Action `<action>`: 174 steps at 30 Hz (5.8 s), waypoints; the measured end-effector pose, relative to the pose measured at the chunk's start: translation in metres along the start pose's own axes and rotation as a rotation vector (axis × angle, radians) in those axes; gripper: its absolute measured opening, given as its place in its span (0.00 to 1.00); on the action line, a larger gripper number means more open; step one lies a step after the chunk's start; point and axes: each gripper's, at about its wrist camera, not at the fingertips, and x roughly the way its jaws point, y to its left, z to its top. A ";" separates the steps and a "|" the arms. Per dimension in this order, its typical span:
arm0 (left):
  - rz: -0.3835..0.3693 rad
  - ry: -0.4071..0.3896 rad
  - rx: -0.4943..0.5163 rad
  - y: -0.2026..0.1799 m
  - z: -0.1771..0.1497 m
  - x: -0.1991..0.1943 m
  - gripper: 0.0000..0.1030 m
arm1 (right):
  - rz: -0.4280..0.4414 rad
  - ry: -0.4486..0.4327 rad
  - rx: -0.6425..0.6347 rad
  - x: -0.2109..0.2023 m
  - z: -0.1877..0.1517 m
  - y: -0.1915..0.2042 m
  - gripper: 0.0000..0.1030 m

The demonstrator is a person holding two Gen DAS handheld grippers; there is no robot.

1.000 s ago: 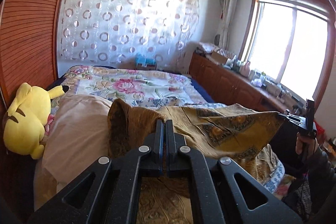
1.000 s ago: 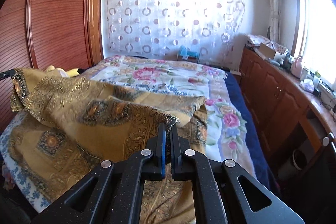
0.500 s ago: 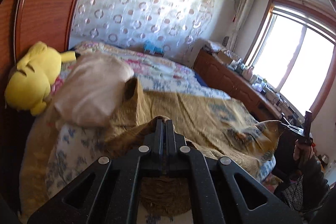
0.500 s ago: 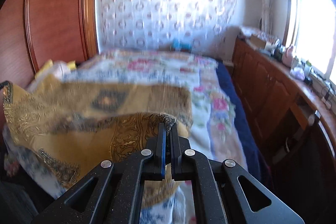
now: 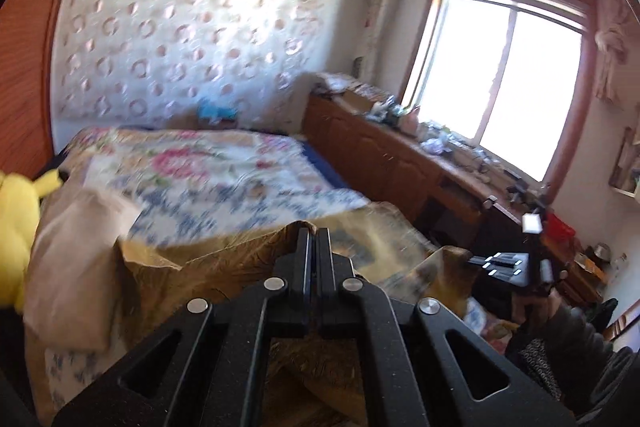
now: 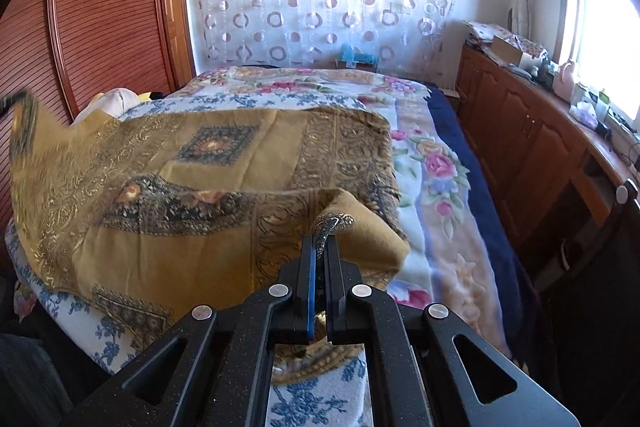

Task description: Fold small clothes

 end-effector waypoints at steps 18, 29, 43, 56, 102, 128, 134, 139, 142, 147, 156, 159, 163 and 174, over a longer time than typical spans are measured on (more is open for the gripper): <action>0.342 0.197 -0.324 0.117 -0.189 -0.089 0.02 | -0.019 0.021 0.007 -0.001 -0.010 -0.011 0.03; 0.382 0.184 -0.230 0.100 -0.179 -0.084 0.03 | -0.047 0.077 0.022 -0.007 -0.021 -0.019 0.16; 0.416 0.190 -0.178 0.111 -0.160 -0.055 0.68 | 0.024 -0.011 -0.012 -0.023 -0.012 0.022 0.50; 0.364 0.282 -0.213 0.123 -0.167 -0.017 0.68 | 0.156 0.069 -0.093 0.048 -0.022 0.097 0.56; -0.204 0.291 0.302 -0.197 0.014 0.212 0.08 | 0.102 -0.054 0.157 -0.031 -0.076 0.000 0.57; -0.029 0.408 0.270 -0.108 -0.065 0.177 0.76 | 0.054 -0.125 0.198 -0.030 -0.058 -0.012 0.57; -0.023 0.452 0.219 -0.090 -0.103 0.160 0.76 | -0.079 -0.148 0.175 -0.023 -0.044 -0.015 0.57; -0.056 0.437 0.186 -0.088 -0.118 0.140 0.76 | -0.069 -0.158 0.204 -0.030 -0.041 -0.020 0.57; -0.077 0.436 0.179 -0.092 -0.126 0.131 0.76 | -0.056 -0.146 0.185 -0.024 -0.036 -0.016 0.57; -0.113 0.449 0.191 -0.100 -0.140 0.122 0.49 | -0.039 -0.087 0.157 0.000 -0.023 -0.018 0.57; -0.132 0.492 0.198 -0.108 -0.157 0.127 0.11 | -0.048 -0.020 0.091 0.019 -0.006 -0.018 0.13; -0.150 0.448 0.180 -0.110 -0.149 0.111 0.06 | -0.035 -0.049 0.096 0.009 -0.005 -0.020 0.07; -0.172 0.401 0.171 -0.114 -0.137 0.088 0.06 | -0.043 -0.085 0.099 -0.007 -0.018 -0.017 0.06; -0.171 0.415 0.156 -0.107 -0.143 0.086 0.06 | -0.127 -0.008 0.121 0.000 -0.051 -0.025 0.48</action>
